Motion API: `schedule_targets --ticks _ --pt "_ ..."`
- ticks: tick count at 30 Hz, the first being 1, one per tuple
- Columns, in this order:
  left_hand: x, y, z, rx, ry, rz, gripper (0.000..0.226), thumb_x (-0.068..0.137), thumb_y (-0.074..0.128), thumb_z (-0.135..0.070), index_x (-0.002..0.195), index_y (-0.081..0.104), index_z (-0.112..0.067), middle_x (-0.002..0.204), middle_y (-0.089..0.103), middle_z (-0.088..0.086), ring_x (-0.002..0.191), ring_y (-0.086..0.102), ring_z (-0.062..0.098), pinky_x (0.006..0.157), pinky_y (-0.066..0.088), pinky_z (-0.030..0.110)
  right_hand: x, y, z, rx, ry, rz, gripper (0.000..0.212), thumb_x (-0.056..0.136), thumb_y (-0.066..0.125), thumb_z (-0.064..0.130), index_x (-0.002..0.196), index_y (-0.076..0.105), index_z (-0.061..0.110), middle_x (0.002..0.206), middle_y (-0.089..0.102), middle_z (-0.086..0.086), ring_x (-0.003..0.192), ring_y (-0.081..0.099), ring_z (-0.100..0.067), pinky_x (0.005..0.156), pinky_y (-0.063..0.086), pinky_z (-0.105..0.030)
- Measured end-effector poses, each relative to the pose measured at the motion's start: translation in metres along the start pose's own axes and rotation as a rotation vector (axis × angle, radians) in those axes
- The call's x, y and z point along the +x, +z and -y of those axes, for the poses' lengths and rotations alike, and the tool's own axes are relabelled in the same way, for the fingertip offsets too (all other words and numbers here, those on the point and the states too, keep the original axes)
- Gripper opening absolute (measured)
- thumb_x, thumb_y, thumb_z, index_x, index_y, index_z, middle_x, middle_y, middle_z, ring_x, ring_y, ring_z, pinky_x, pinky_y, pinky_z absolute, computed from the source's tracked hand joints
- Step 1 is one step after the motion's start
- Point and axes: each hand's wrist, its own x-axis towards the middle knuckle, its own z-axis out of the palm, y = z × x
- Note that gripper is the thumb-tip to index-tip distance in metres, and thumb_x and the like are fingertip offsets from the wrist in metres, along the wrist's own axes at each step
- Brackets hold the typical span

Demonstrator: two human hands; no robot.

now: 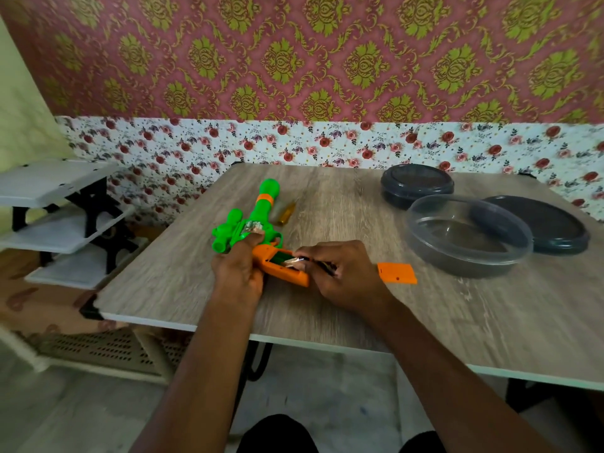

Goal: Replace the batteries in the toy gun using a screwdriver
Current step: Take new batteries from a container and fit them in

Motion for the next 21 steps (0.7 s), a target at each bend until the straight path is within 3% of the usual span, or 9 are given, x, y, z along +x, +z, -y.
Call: schedule_targets --ticks 3,6,10,13,15,17,19,21 --pt "0.001 -0.001 -0.003 -0.018 -0.044 0.047 0.053 0.089 0.066 0.008 0.138 0.061 -0.013 0.129 0.068 0.024 0.088 0.073 0.038 0.076 0.063 0.054 0.012 -0.005 0.008 -0.052 -0.022 0.087 0.019 0.090 0.072 0.016 0.102 0.081 0.005 0.088 0.081 -0.007 0.071 0.073 -0.014 0.072 0.057 -0.025" --pt "0.001 0.000 -0.004 -0.033 -0.095 0.064 0.035 0.097 0.059 0.004 0.126 0.062 -0.015 0.113 0.073 0.021 0.072 0.073 0.027 0.074 0.062 0.048 0.032 -0.014 0.016 -0.183 0.091 0.317 0.025 0.097 0.066 0.029 0.105 0.081 0.011 0.099 0.080 -0.009 0.074 0.068 -0.022 0.087 0.052 -0.034" --pt "0.000 0.001 -0.003 -0.060 -0.136 0.108 0.022 0.102 0.052 0.002 0.099 0.062 -0.018 0.075 0.076 0.013 0.060 0.074 0.025 0.051 0.062 0.042 0.059 -0.022 0.026 -0.336 0.196 0.518 0.032 0.096 0.060 0.041 0.101 0.079 0.015 0.088 0.070 -0.010 0.066 0.043 -0.011 0.068 0.048 -0.037" --pt "-0.001 0.002 -0.003 -0.073 -0.118 0.094 0.019 0.102 0.052 0.001 0.104 0.061 -0.015 0.081 0.075 0.016 0.058 0.074 0.025 0.052 0.062 0.042 0.071 -0.026 0.038 -0.341 0.243 0.615 0.023 0.096 0.067 0.032 0.100 0.080 0.014 0.087 0.069 -0.010 0.067 0.054 -0.014 0.060 0.040 -0.031" --pt "0.001 0.002 -0.004 -0.085 -0.095 0.075 0.026 0.101 0.054 0.002 0.121 0.057 -0.014 0.097 0.070 0.021 0.060 0.074 0.026 0.052 0.062 0.043 0.072 -0.028 0.042 -0.236 0.261 0.529 0.022 0.097 0.067 0.029 0.099 0.082 0.013 0.081 0.071 -0.004 0.062 0.058 -0.009 0.057 0.042 -0.028" --pt "0.003 0.002 -0.006 -0.110 -0.086 0.049 0.040 0.098 0.057 0.002 0.132 0.052 -0.018 0.107 0.068 0.024 0.062 0.075 0.027 0.053 0.063 0.043 0.067 -0.028 0.039 0.007 0.412 0.282 0.025 0.100 0.064 0.027 0.092 0.081 0.011 0.065 0.064 0.001 0.047 0.052 -0.005 0.050 0.039 -0.021" --pt "0.001 0.003 -0.005 -0.118 -0.096 0.031 0.046 0.096 0.063 0.000 0.138 0.054 -0.017 0.116 0.070 0.022 0.070 0.076 0.028 0.063 0.065 0.047 0.058 -0.031 0.033 0.412 0.767 0.037 0.035 0.101 0.060 0.028 0.083 0.074 0.001 0.057 0.052 -0.007 0.036 0.039 -0.010 0.044 0.032 -0.022" --pt "-0.003 0.003 -0.002 -0.090 -0.099 0.015 0.046 0.094 0.068 -0.003 0.137 0.055 -0.016 0.116 0.073 0.019 0.078 0.075 0.028 0.071 0.063 0.046 0.048 -0.036 0.029 0.816 1.122 -0.082 0.041 0.100 0.052 0.027 0.080 0.068 -0.004 0.059 0.051 -0.009 0.037 0.034 -0.010 0.042 0.028 -0.018"
